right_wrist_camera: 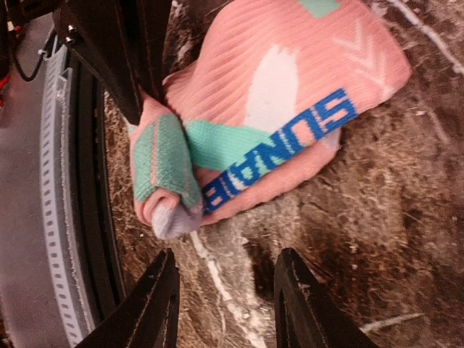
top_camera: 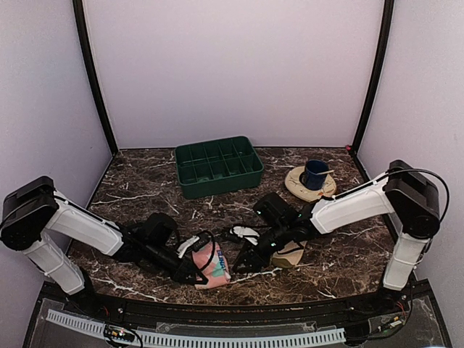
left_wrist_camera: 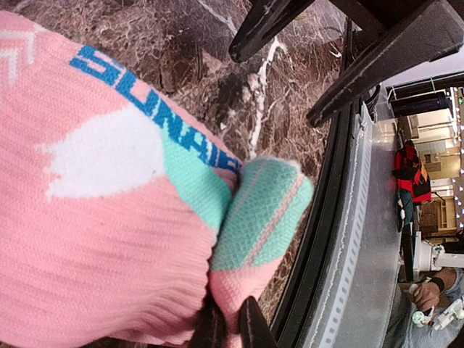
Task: Roll the socks
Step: Roll the sock at the center of the board.
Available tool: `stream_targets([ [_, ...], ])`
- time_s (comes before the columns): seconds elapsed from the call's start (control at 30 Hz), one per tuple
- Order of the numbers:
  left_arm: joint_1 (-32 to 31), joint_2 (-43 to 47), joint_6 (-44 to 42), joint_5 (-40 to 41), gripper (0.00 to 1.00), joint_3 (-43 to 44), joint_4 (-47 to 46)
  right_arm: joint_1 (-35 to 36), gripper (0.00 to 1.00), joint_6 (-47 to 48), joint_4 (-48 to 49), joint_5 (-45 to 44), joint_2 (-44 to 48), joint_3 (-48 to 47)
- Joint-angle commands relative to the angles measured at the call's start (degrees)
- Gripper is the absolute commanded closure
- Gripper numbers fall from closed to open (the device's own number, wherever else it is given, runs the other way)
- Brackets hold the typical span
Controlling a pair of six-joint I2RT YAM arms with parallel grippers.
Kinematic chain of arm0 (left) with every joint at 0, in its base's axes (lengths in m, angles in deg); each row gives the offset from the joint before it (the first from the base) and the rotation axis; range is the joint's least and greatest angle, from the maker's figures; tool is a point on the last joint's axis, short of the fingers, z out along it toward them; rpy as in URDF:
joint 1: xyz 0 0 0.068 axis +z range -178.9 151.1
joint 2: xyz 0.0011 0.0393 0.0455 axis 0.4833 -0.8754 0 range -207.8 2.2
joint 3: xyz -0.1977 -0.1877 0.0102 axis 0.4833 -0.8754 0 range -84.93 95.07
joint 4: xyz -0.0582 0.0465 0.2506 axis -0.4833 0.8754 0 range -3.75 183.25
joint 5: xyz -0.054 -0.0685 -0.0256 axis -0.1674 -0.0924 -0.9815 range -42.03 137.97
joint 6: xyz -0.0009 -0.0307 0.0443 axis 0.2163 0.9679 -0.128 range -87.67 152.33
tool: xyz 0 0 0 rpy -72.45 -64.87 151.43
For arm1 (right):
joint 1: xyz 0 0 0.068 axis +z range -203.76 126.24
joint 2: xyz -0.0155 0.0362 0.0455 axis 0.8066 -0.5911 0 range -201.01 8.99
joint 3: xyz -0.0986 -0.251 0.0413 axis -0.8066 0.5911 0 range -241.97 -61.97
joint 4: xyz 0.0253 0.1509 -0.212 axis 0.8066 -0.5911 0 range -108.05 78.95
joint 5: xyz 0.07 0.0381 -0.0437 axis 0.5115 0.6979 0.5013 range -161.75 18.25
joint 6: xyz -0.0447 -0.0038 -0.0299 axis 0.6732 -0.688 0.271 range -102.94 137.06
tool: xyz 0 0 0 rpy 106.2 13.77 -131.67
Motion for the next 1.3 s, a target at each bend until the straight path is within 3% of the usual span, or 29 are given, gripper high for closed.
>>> stream_targets([
  [0.0, 1.3, -2.8, 0.3, -5.3, 1.0, 1.5, 3.3, 3.4, 0.59, 4.4, 2.6, -12.4, 4.3, 2.1],
  [0.33, 2.9, -7.7, -0.2, -11.1, 1.0, 7.0, 8.5, 15.4, 0.53, 12.6, 3.2, -34.7, 7.5, 4.0],
  [0.63, 4.0, -11.6, -3.2, -14.6, 1.0, 11.3, 13.7, 21.7, 0.5, 18.0, 4.8, -47.3, 8.7, 5.0],
  [1.27, 5.5, -17.5, -9.4, -18.9, 1.0, 17.8, 21.8, 27.5, 0.48, 27.0, 0.8, -51.0, 1.3, -0.8],
])
